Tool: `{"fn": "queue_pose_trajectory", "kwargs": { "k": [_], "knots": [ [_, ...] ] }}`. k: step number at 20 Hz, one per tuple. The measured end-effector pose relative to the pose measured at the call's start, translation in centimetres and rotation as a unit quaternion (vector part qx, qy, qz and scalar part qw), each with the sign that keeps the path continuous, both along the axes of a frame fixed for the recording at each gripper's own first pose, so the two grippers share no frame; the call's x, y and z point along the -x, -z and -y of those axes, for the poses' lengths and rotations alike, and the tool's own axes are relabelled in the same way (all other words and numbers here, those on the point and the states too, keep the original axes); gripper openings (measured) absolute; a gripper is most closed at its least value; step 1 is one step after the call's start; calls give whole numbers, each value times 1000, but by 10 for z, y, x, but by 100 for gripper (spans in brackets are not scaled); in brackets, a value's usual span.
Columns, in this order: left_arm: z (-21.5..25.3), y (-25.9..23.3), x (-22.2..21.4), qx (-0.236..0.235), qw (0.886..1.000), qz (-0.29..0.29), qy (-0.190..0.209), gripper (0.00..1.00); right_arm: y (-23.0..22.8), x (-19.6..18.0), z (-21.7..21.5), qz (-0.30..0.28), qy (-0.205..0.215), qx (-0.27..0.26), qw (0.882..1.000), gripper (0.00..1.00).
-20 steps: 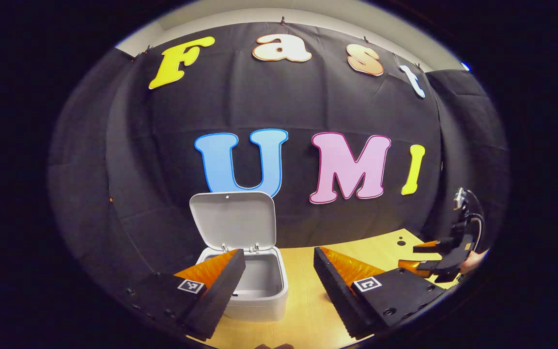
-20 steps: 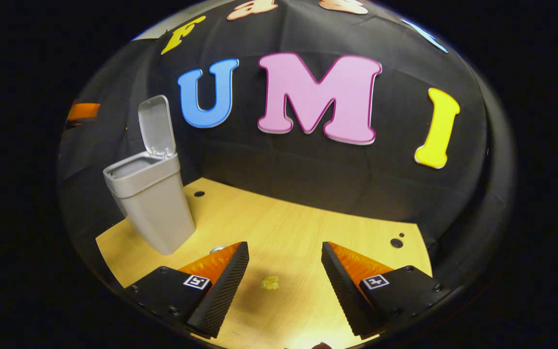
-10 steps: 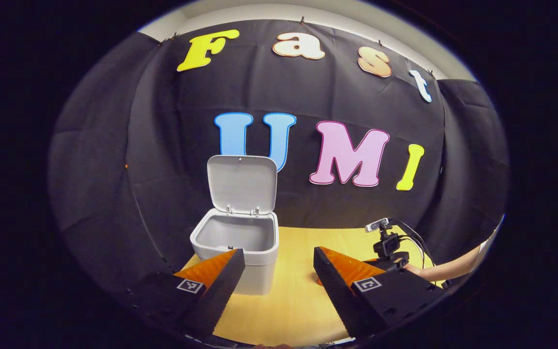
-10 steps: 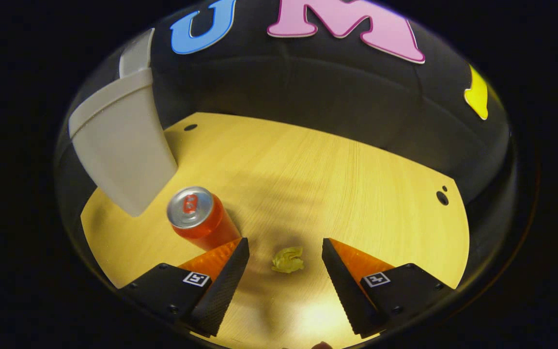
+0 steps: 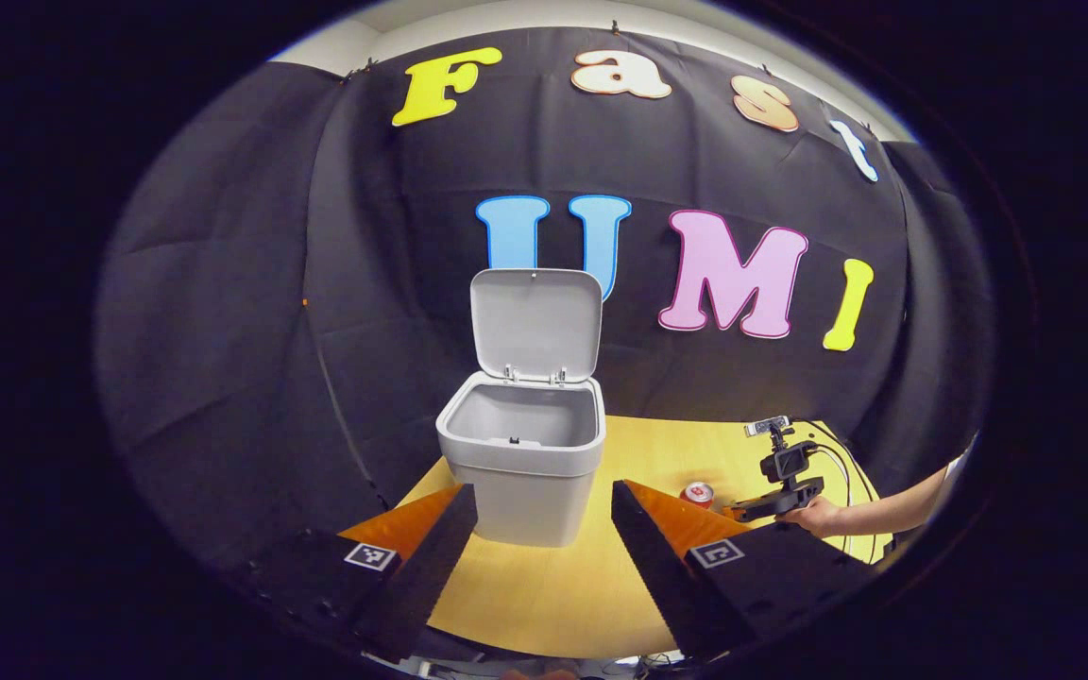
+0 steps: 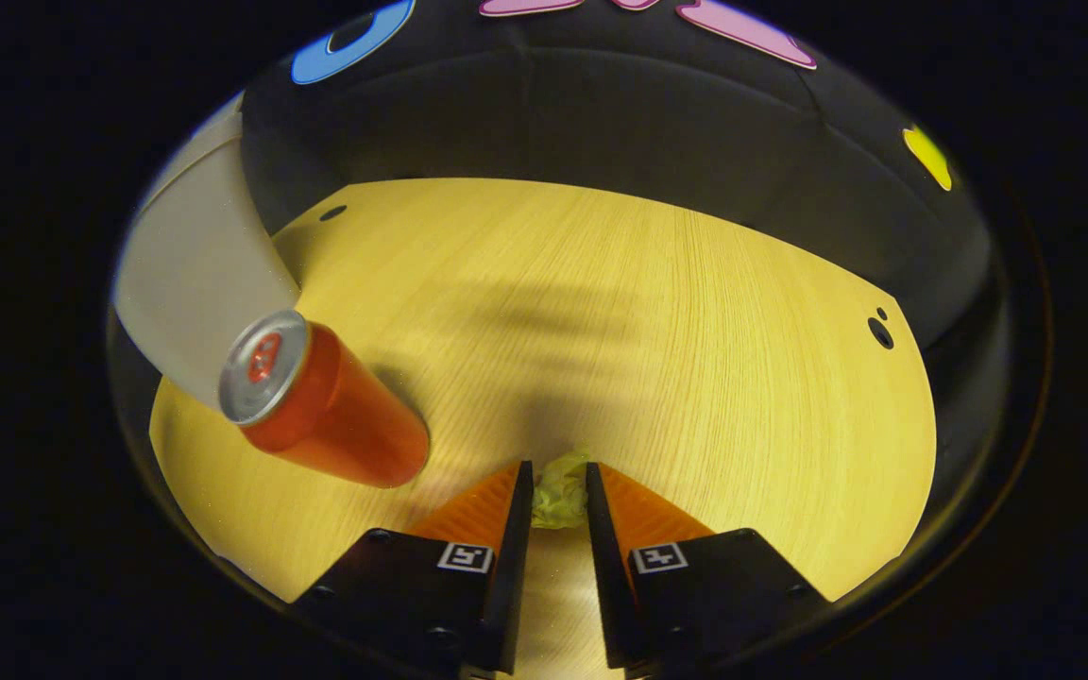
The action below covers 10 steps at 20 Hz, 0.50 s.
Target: Press the lid of the desktop garbage bin to open it, pick up the crumpled paper on the desktop and throw it into the bin, then pick up the pop can on the desktop and drop it into the bin, and finally close the garbage bin lid.
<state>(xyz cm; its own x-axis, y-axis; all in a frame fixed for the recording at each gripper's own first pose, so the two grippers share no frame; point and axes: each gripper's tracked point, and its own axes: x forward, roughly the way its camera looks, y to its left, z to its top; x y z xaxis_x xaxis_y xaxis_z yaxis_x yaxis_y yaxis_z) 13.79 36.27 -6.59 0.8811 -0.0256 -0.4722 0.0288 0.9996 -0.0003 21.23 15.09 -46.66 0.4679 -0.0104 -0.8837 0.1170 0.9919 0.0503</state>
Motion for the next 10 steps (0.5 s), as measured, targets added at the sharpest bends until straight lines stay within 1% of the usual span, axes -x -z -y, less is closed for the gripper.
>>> {"fn": "queue_pose_trajectory", "kwargs": {
  "k": [1,4,6,7,8,10],
  "knots": [
    [1,1,-2,2,1000,1,-1,97,-16,-9,2,23,1,0,1000,38],
    [12,5,-10,5,1000,0,5,97,-83,-43,4,108,1,0,994,37],
    [21,6,-14,7,1000,0,15,97,-137,-69,-6,166,-7,-13,986,37],
    [28,7,-14,8,1000,1,25,97,-175,-86,-20,208,-14,-27,978,37],
    [31,6,-16,5,1000,3,30,97,-202,-99,-30,237,-21,-36,971,37],
    [33,5,-18,-2,999,7,37,97,-251,-111,-52,281,-38,-62,957,37]
  ]
}}
